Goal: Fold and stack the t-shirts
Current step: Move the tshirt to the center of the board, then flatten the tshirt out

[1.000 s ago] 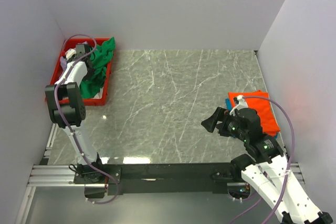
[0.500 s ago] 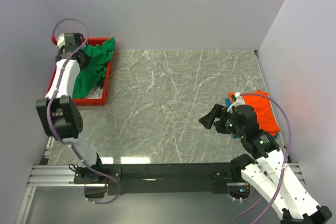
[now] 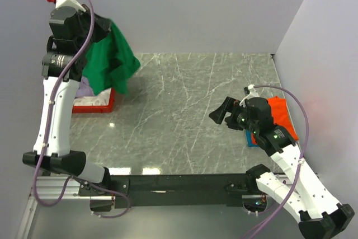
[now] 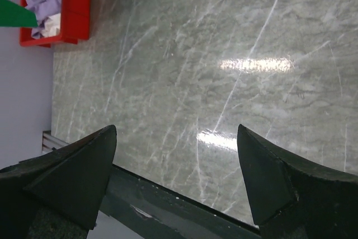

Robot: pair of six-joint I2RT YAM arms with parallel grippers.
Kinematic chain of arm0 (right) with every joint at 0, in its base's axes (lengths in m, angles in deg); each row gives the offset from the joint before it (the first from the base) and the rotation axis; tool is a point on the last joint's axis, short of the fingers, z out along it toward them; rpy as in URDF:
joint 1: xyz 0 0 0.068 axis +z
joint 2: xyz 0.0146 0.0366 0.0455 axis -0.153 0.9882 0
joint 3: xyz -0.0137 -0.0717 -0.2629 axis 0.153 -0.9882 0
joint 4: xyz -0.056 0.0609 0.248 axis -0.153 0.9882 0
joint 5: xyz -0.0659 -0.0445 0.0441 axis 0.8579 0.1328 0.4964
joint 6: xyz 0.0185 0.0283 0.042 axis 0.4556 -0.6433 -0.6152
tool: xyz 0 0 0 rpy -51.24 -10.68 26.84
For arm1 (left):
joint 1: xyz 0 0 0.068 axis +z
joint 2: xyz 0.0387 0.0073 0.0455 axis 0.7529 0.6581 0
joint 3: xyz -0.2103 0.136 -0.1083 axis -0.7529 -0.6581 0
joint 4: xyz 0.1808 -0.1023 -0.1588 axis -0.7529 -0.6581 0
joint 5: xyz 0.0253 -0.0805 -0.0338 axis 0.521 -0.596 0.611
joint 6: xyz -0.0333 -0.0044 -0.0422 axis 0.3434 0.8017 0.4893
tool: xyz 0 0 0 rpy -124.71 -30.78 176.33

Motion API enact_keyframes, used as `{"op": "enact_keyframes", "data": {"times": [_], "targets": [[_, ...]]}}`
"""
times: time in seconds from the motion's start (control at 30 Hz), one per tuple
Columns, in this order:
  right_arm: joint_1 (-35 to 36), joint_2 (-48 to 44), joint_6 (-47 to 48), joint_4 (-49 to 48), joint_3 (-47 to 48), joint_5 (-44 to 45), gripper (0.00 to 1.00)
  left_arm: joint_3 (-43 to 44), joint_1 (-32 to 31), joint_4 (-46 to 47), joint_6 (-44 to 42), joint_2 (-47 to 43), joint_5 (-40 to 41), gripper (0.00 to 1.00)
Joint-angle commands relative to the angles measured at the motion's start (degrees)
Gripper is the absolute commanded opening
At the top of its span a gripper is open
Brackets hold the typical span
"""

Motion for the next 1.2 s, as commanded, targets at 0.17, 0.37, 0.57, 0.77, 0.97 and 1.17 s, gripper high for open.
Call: {"op": "enact_keyframes", "data": {"times": [0.17,0.37,0.57,0.77,0.97,1.17], "targets": [[0.4,-0.2,0.1,-3.3,3.5,1.7,0.94,-0.9,-11.0,4.8,-0.4,-7.2,-4.7,0.00],[0.4,-0.6,-1.4,-5.0,-0.8,1.9,0.93,-27.1,-14.4,14.8,4.7,-12.6,-11.3,0.02],[0.4,-2.4,-2.7,-8.9,-9.7,3.4,0.92,-53.7,-15.4,20.4,9.6,-18.1,-14.8,0.40],[0.9,1.7,-3.8,-15.0,-15.6,2.8,0.82,-64.8,-15.8,16.6,10.4,-25.2,-12.8,0.44],[1.4,7.0,-4.1,-21.1,-18.1,5.6,0.80,-74.4,-23.7,16.0,12.1,-28.2,-8.0,0.41],[1.8,12.8,-5.1,-24.8,-18.7,7.2,0.77,-78.6,-36.6,18.7,15.7,-25.2,1.9,0.38]]}}
